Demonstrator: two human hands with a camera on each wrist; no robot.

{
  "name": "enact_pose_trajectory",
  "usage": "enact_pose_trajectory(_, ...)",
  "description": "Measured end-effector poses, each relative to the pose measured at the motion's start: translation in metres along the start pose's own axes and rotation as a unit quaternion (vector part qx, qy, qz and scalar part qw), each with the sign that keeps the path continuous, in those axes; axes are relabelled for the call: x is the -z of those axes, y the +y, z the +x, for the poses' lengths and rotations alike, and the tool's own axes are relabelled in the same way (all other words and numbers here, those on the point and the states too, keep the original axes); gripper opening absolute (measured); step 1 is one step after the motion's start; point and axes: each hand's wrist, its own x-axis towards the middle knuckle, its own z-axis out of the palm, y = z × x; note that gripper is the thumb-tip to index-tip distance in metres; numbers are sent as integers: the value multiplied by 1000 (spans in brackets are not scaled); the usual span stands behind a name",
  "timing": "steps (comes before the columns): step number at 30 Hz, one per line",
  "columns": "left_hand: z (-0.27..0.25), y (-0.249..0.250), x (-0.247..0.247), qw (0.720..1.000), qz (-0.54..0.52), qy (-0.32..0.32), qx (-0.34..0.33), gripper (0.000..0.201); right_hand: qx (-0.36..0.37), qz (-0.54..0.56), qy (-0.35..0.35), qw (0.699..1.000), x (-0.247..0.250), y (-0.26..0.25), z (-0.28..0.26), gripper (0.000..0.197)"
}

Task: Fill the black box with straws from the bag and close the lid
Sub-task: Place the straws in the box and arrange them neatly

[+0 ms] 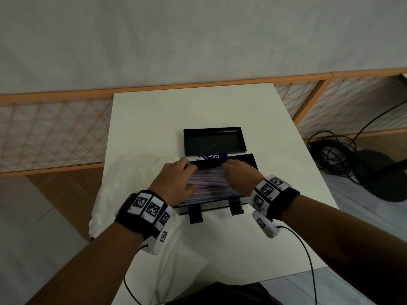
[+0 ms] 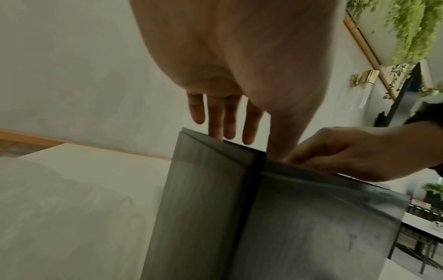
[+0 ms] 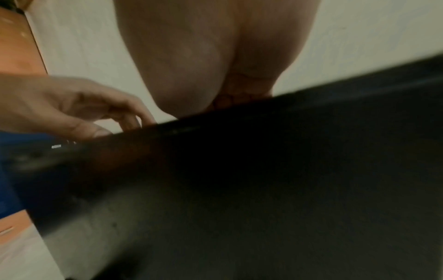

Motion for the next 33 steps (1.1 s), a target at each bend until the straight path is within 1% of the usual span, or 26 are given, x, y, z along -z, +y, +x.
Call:
enact_pose_trajectory(3,1,-3,-7,998,-6,-65,12,66,-38,-7,-43,998,-6,0,3,33)
enact_pose_trajectory(4,2,-4,-10,997,6,-80,7,66,-49,-24,-54,997,-8,0,4,36)
enact_pose_trajectory(5,3,-4,-12,996,19,-86,-1,62,-58,-46,-62,995,-10,0,5,37)
enact_pose_trajectory(7,4,-6,-14,995,34,-91,-14,49,-75,-84,-66,991,-10,-1,9,36)
enact_pose_trajectory(9,5,-7,-14,995,45,-92,-22,44,-91,-93,-73,989,-6,-2,13,39)
enact_pose_trajectory(11,5,-9,-16,995,49,-86,-29,47,-107,-96,-88,986,-4,-4,16,44)
enact_pose_trajectory(15,4,-9,-17,996,41,-75,-31,65,-123,-69,-92,986,-1,-8,17,48)
enact_pose_trajectory(17,5,-8,-17,996,48,-73,-30,64,-114,-54,-99,987,5,-8,16,48)
enact_pose_trajectory(20,4,-8,-16,996,59,-71,-22,51,-86,-45,-123,988,15,-6,15,45)
enact_pose_trajectory(23,2,-5,-15,998,34,-58,-18,53,-54,-58,-129,989,20,-4,12,43)
enact_pose_trajectory(26,1,-4,-14,999,5,-35,-12,55,-12,-97,-104,990,24,-1,8,42)
enact_pose_trajectory(29,-1,-3,-13,1000,-15,-16,-16,53,9,-121,-67,990,28,3,4,41)
enact_pose_trajectory(33,-2,-3,-12,1000,-21,0,-13,49,23,-100,-33,994,30,9,1,46)
